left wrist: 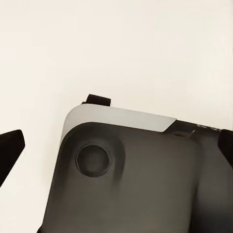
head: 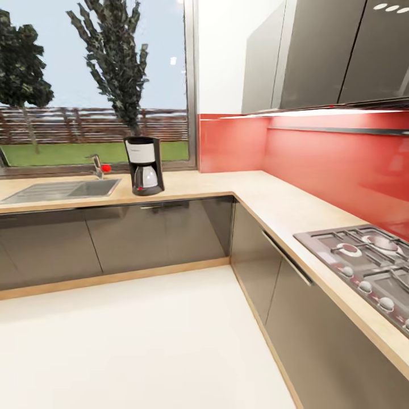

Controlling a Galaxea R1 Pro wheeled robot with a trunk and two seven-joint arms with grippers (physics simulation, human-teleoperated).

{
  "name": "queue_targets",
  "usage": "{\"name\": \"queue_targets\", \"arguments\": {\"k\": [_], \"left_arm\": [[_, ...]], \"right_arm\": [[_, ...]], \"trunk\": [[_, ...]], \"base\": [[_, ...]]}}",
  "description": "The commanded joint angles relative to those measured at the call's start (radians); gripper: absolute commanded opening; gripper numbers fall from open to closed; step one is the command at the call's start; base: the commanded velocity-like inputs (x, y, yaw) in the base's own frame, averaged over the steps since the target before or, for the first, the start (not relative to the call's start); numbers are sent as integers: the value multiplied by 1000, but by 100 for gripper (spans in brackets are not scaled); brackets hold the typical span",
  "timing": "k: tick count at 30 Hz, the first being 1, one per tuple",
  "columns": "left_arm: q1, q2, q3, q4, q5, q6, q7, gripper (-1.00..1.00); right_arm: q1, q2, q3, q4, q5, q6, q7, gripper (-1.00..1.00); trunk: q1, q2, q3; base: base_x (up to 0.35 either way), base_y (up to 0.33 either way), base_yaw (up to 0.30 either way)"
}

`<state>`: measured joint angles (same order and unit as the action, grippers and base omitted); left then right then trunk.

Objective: Set up a coffee station on the kitchen countertop: keep the coffee maker on the countertop, move the bottle of coffee from the kitchen shelf to the counter next to the coffee maker, place a paper coffee filter on top of the coffee maker, put the saucer next to the coffee maker with the coffee cup on the saucer, and place the electric kettle next to the coffee maker.

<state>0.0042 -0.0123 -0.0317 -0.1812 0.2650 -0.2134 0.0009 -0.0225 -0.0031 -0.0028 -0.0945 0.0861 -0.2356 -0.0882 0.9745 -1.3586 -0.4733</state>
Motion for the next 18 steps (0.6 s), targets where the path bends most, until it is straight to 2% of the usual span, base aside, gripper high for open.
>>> {"name": "queue_targets", "arguments": {"k": [1,18], "left_arm": [[0,0,-4,-1,7,-1,0,100],[0,0,-4,-2,7,-1,-1,100]], "right_arm": [[-1,0,0,1,9,-2,-5,100],[-1,0,0,1,9,-2,-5,100]], "trunk": [[1,0,-1],[1,0,-1]], "base": [[341,159,0],[340,165,0]]}}
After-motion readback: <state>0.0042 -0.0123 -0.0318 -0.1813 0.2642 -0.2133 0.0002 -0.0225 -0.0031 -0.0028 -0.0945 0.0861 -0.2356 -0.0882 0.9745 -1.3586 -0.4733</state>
